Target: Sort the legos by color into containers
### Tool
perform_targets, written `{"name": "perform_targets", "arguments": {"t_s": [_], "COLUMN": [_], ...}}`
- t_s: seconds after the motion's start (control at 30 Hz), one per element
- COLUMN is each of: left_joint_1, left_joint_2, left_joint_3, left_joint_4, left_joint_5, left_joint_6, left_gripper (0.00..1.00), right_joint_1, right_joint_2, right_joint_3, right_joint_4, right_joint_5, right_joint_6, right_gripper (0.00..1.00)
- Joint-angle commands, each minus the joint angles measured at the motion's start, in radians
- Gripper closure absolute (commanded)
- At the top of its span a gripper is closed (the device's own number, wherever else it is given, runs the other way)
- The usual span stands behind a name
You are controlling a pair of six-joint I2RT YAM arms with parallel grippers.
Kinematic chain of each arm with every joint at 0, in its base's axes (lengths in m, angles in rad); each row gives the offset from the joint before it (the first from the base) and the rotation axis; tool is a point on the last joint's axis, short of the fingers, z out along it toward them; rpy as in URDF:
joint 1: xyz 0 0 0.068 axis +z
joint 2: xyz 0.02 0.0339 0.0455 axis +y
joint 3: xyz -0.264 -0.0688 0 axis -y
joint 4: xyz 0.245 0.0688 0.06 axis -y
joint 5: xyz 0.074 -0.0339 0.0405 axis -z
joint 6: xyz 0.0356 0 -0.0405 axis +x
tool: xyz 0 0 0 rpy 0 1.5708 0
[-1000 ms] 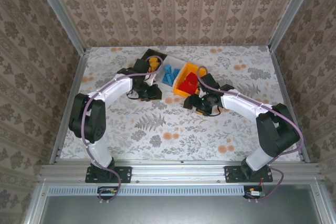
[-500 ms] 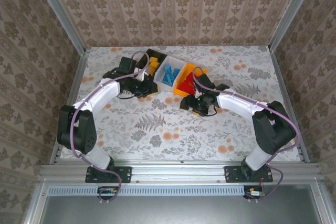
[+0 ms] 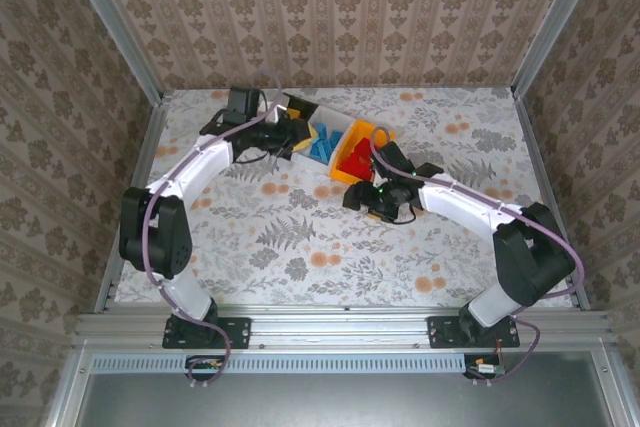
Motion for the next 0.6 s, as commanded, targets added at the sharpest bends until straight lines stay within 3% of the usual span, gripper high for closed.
{"name": "perform_targets", "arguments": {"t_s": [0.0, 0.3, 0.57], "left_joint_1": [-0.007, -0.03, -0.056], "left_joint_2": [0.041, 0.14, 0.256], "left_joint_3": [0.067, 0.177, 0.336], "left_joint_4": [0.036, -0.009, -0.157], "left_joint_5": [0.019, -0.019, -0.098], "left_joint_6": [-0.053, -0.066, -0.043], "left_gripper": [0.8, 0.8, 0.8], "right_joint_1": [0.005, -0.021, -0.043], "right_joint_2": [-0.054, -0.15, -0.188], "right_joint_3": [-0.033, -0.092, -0.121], "right_joint_4": [-0.036, -0.08, -0.084], "right_joint_5": [0.042, 0.085, 0.075], "right_joint_6": [0.007, -0.017, -0.035], "right_gripper": [0.3, 0.29, 0.29]}}
